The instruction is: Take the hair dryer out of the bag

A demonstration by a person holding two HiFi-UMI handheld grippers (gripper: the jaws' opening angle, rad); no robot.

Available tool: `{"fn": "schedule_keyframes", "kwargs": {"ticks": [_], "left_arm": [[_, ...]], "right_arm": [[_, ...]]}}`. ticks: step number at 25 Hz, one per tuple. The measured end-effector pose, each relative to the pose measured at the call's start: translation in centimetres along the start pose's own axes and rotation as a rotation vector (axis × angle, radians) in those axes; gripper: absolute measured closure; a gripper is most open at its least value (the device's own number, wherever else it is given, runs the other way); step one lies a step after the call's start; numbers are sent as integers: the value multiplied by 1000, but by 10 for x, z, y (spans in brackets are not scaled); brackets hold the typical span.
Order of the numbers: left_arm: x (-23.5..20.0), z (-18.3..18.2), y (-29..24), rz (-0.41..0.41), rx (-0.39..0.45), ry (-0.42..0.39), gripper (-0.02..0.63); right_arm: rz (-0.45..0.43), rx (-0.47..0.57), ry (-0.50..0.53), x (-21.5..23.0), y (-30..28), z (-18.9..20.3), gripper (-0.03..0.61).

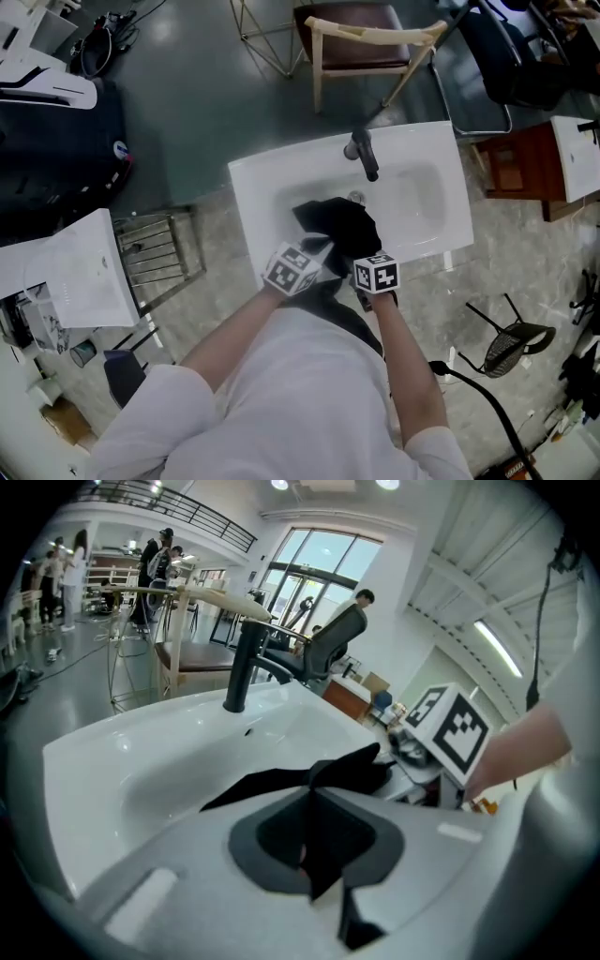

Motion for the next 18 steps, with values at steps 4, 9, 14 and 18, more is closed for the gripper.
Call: {"fn": "schedule_keyframes", "kwargs": {"ticks": [4, 9, 14, 18], "left_arm": [[-5, 1, 1, -1, 12, 20, 601], [-8, 6, 3, 6, 14, 31, 601], [-12, 14, 5, 8, 9, 43, 601], [-19, 22, 9, 10, 11, 66, 601]], "right_arm": [[-24, -84, 7, -2, -19, -6, 328], [4, -233, 43, -6, -40, -10, 262], [38, -395, 106, -9, -60, -9, 253], [65, -460, 101, -9, -72, -14, 256]]}}
Point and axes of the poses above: the fingertips, and each gripper's own axes: y backward along the fingers, x to its right, z out of its underside, the point moved 8 cm from there along y, backward along the fingers, and after that the axes turned 7 degrees about -y, right-handed, at the moved point
